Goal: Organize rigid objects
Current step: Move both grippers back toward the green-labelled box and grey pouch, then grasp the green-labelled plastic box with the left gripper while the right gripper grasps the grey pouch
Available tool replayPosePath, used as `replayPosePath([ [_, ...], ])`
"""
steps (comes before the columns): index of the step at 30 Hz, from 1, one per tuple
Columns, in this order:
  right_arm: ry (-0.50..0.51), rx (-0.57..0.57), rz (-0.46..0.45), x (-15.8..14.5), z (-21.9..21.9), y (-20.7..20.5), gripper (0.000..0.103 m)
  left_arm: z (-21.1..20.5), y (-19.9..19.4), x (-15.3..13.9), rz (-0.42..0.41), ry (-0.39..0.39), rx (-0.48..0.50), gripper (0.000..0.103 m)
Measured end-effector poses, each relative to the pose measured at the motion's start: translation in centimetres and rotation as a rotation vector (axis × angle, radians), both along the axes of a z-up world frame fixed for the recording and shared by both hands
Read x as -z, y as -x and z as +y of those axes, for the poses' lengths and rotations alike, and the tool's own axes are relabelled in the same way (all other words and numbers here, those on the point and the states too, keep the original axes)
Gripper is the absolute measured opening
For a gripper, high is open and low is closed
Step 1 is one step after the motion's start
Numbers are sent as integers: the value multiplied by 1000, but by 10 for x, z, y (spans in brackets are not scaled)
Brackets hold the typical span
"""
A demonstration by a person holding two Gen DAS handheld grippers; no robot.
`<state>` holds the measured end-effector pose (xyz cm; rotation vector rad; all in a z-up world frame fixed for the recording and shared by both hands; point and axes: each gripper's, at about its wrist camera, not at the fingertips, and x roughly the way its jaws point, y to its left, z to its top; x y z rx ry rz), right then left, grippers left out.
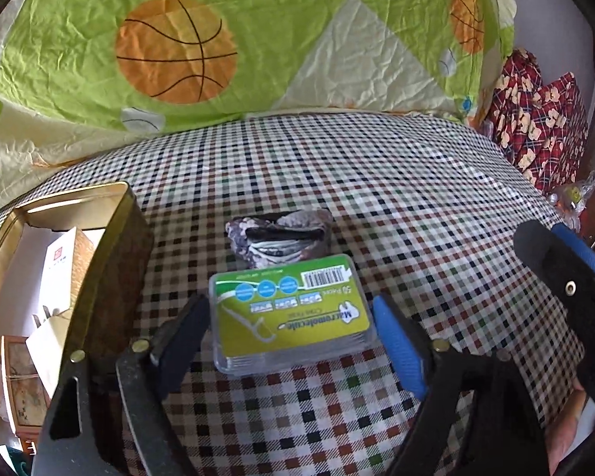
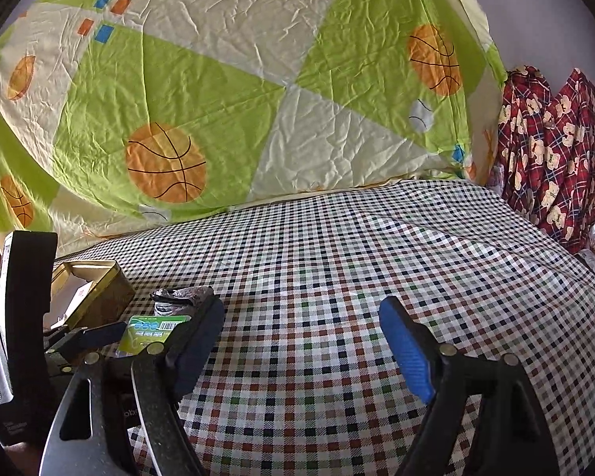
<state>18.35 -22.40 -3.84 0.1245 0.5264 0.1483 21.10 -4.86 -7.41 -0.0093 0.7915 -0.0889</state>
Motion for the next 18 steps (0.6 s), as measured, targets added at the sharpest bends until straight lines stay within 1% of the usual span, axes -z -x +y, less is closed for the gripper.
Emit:
replayPosePath([
  [2, -13, -18, 6, 1, 1, -3, 83, 4, 10, -6, -52, -15, -20, 84],
  [3, -10, -32, 12, 1, 3, -6, 83, 7, 15, -9, -76, -22, -38, 78],
  [4, 3, -47, 22, 2, 7, -9, 83, 10, 19, -12, -99, -28, -53, 49],
  [5, 17, -60, 31, 3, 11, -13, 83, 14, 21, -13, -109, -26, -62, 40],
  [7, 24, -75, 46, 4, 18, -20, 83, 24, 23, -16, -131, -2, -94, 39],
  [8, 22, -88, 57, 5, 22, -23, 83, 27, 21, -16, -129, 3, -99, 39],
  [11, 32, -117, 84, 5, 32, -30, 83, 31, 14, -10, -74, 19, -75, 39],
  [12, 38, -115, 82, 5, 33, -30, 83, 30, 14, -9, -69, 26, -67, 39],
  [14, 41, -102, 77, 7, 33, -30, 83, 30, 17, -10, -82, 31, -63, 56],
  [15, 39, -91, 80, 10, 31, -31, 83, 28, 21, -11, -92, 31, -64, 80],
  [16, 31, -79, 94, 11, 29, -33, 83, 27, 24, -13, -108, 34, -70, 95],
  [18, 5, -60, 84, 11, 22, -32, 83, 22, 28, -15, -125, 39, -53, 101],
])
